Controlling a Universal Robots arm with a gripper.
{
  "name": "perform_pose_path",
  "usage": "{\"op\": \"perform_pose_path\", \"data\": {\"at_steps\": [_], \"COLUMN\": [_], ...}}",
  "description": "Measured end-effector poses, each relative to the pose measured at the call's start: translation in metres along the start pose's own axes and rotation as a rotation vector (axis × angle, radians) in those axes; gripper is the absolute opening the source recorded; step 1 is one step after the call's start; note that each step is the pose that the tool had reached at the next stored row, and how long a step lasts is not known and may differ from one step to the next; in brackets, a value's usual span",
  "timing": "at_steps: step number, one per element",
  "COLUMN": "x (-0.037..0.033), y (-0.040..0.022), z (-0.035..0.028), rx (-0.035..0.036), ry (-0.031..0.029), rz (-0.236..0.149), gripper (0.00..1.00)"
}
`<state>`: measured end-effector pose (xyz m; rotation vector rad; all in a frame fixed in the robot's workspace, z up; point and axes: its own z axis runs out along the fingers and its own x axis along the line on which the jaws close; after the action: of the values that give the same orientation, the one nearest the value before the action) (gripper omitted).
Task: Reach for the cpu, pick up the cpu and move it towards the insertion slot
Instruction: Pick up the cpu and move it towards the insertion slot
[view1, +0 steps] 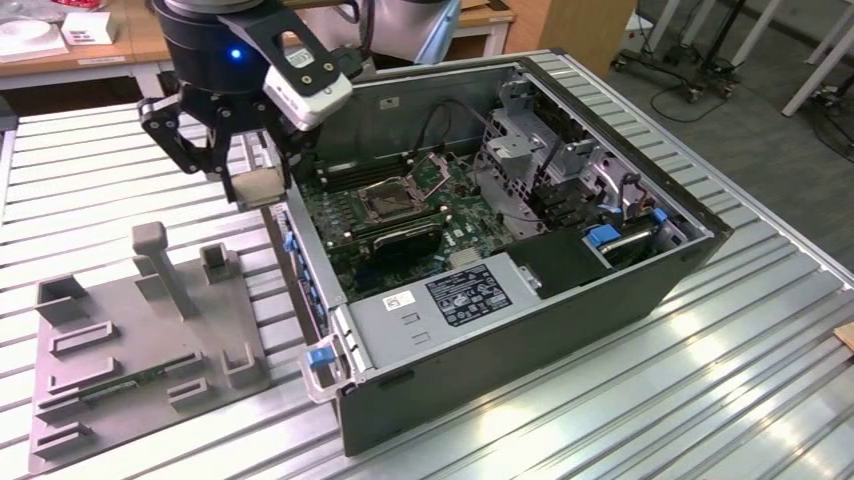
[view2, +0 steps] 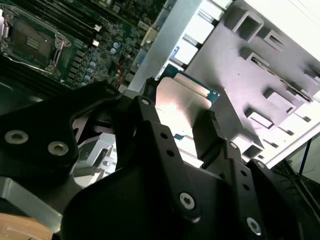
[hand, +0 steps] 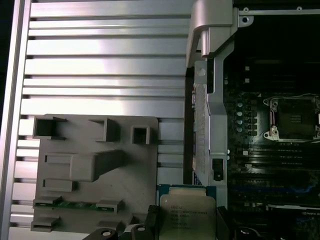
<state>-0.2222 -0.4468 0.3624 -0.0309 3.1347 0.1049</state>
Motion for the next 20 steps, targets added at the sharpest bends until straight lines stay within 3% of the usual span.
{"op": "perform_pose_path", "data": {"at_steps": [4, 14, 20], "x": [-0.0048, -0.0058, -0.0124], "y": [-0.0001, -0.0001, -0.0003], "z": [0.0, 0.0, 0.0001], "rx": [0.0, 0.0, 0.0001], "ry": [0.0, 0.0, 0.0001], "rz": [0.0, 0.0, 0.0], "gripper": [0.54, 0.54, 0.54]}}
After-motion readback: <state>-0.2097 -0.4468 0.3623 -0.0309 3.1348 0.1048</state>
